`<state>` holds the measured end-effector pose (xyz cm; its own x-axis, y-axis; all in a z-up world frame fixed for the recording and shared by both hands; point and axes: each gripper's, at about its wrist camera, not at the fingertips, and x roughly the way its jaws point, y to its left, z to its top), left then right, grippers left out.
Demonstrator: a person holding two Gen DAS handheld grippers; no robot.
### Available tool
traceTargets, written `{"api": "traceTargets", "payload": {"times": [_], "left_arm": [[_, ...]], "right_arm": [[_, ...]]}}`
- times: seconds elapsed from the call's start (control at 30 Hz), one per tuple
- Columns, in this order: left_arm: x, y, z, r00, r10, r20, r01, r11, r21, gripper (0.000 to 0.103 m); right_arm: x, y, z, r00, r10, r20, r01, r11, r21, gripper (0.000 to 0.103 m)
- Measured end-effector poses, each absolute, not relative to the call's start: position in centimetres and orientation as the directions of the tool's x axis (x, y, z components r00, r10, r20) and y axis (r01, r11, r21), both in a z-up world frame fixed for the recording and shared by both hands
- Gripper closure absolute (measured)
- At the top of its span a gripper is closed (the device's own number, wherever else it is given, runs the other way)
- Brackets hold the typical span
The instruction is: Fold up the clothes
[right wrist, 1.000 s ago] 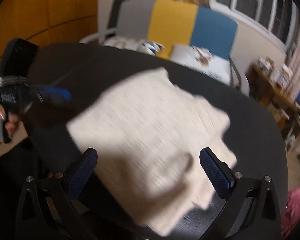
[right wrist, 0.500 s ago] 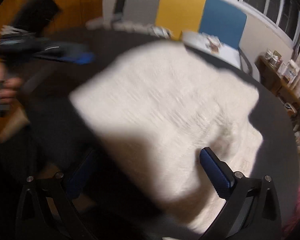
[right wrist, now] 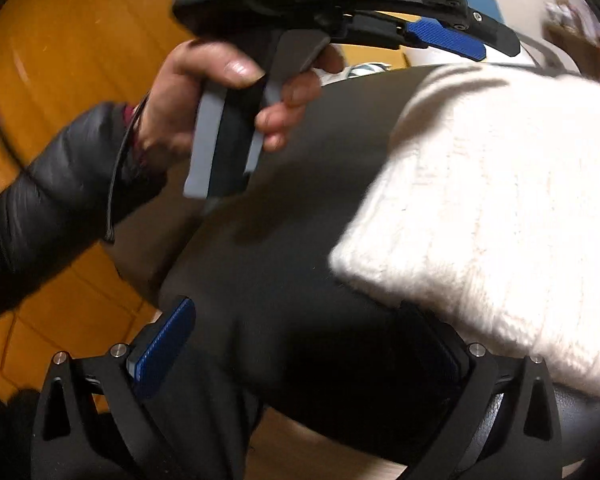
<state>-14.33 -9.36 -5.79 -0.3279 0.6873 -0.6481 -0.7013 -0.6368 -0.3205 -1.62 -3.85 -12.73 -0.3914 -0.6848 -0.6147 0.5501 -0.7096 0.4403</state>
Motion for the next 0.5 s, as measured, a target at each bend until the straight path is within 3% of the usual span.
{"api": "traceTargets", "payload": {"times": [0.33,0.5], "left_arm": [[-15.4,-7.6,-7.8,-0.204,0.669,-0.715,-0.745,-0.58,-0.33,0.07],[-15.6,-6.9,-8.7,-0.156,0.65,-0.744,-0.747,-0.571,-0.341,0.07]], "right_arm": [[-1.0,-4.6,-11.6,-0.525,-0.619,-0.584,0.55,-0.77,0.322,0.0],[-4.2,-5.6,-13.9,-0.489,-0.626,-0.607,0.526,-0.767,0.367,0.0]]}}
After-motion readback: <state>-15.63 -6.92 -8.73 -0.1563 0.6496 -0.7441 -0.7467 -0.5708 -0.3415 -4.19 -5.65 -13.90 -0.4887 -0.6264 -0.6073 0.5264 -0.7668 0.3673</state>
